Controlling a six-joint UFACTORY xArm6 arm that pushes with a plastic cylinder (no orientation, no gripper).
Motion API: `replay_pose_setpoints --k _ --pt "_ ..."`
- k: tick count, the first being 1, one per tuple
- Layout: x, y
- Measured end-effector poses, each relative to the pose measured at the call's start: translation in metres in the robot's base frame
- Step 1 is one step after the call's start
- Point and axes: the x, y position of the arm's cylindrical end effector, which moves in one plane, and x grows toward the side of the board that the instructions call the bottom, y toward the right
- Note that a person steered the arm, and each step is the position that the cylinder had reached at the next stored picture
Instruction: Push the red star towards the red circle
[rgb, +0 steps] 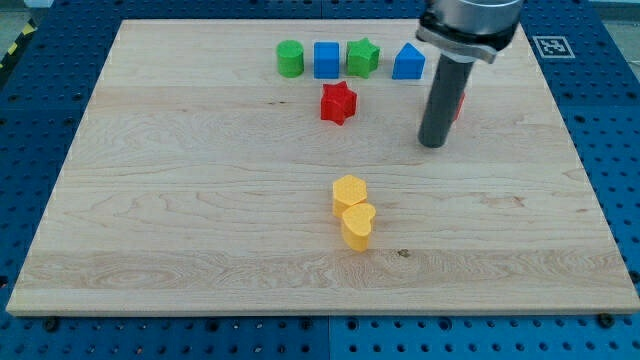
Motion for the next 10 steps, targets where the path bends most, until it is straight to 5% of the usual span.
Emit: replay_pose_setpoints --k 2,3,10 --pt "-0.037 -0.163" --pt "-0.064 -0.190" --pt "-0.080 -0.123"
